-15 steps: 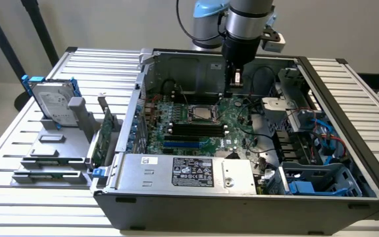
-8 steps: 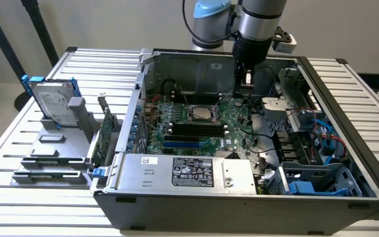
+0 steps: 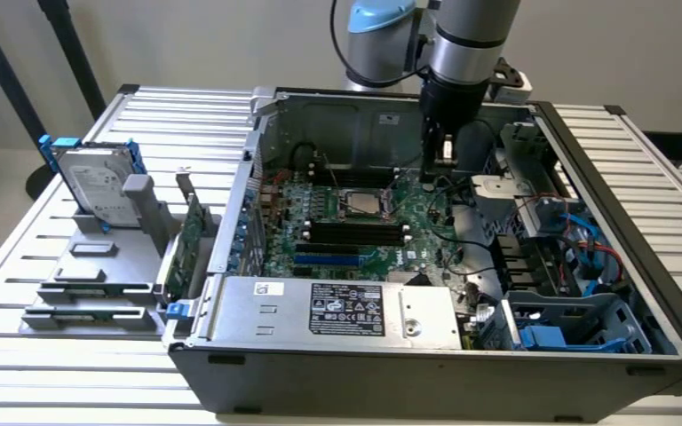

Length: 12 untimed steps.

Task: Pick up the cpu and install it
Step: 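Close the cpu cover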

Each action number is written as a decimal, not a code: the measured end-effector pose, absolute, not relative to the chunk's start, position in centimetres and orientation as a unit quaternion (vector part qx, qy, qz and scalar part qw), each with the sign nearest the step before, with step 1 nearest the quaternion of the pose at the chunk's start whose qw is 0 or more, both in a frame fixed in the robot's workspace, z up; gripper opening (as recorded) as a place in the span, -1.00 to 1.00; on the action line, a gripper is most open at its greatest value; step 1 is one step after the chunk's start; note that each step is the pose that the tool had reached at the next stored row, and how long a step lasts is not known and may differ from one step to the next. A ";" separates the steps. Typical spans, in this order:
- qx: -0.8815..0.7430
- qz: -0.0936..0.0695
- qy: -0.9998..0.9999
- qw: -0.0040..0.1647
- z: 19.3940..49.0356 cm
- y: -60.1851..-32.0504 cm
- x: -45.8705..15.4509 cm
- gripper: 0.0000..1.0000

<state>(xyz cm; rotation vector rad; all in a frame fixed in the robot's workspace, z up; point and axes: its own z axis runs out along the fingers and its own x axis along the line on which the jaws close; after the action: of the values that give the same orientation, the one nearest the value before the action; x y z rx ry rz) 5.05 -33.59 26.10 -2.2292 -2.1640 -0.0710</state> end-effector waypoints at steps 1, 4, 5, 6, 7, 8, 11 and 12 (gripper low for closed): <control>-0.716 -0.023 -0.697 0.017 25.9 -33.6 5.0 -0.79; -0.712 -0.024 -0.701 0.018 25.5 -33.5 5.0 -0.79; -0.711 -0.024 -0.702 0.019 25.4 -33.5 5.0 -0.79; -0.710 -0.025 -0.704 0.019 25.3 -33.5 5.0 -0.79; -0.709 -0.025 -0.705 0.020 25.2 -33.5 5.0 -0.79; -0.708 -0.023 -0.706 0.023 25.2 -33.5 5.0 -0.79; -0.706 -0.006 -0.708 0.039 25.2 -33.5 5.0 -0.79; -0.705 0.000 -0.708 0.045 25.2 -33.5 5.0 -0.79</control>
<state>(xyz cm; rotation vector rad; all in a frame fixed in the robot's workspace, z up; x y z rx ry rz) 5.00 -33.48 25.23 -2.1526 -2.1626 -0.0009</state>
